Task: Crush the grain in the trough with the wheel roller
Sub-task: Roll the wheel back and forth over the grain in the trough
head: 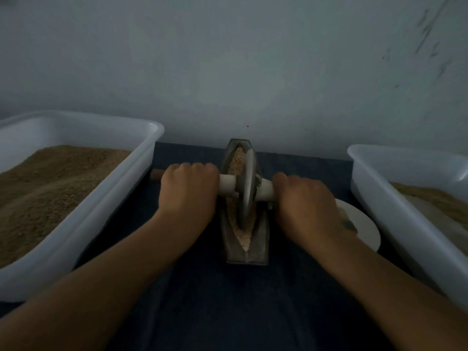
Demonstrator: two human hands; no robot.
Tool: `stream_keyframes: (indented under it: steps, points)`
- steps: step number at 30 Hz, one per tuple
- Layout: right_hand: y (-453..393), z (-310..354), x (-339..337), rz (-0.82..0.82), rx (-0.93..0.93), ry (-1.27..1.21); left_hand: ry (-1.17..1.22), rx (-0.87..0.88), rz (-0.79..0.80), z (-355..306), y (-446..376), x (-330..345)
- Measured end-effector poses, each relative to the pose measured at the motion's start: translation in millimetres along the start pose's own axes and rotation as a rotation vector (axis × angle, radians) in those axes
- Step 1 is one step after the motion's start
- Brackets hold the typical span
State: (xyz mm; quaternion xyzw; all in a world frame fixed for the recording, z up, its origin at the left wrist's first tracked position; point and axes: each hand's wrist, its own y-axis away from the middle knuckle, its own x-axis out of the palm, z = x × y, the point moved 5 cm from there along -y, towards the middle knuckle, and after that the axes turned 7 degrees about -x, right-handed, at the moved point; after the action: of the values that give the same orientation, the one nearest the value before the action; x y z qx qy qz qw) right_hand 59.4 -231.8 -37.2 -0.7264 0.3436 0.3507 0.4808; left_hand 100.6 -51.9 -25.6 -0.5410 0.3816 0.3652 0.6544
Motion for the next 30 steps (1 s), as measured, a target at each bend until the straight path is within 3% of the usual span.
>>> stream_keyframes:
  steps: [5,12,21,30]
  points:
    - [22,1,-11,-0.044,0.004,-0.053,-0.033,0.071,-0.105,-3,22,-19]
    - [3,-3,4,-0.099,-0.007,-0.066,0.002,0.049,-0.017,-1,6,-4]
    - [-86,-33,40,0.035,-0.066,-0.026,0.144,0.005,0.257,3,-79,46]
    - [-98,-36,45,0.26,0.033,-0.022,0.1,0.024,0.218,1,-84,45]
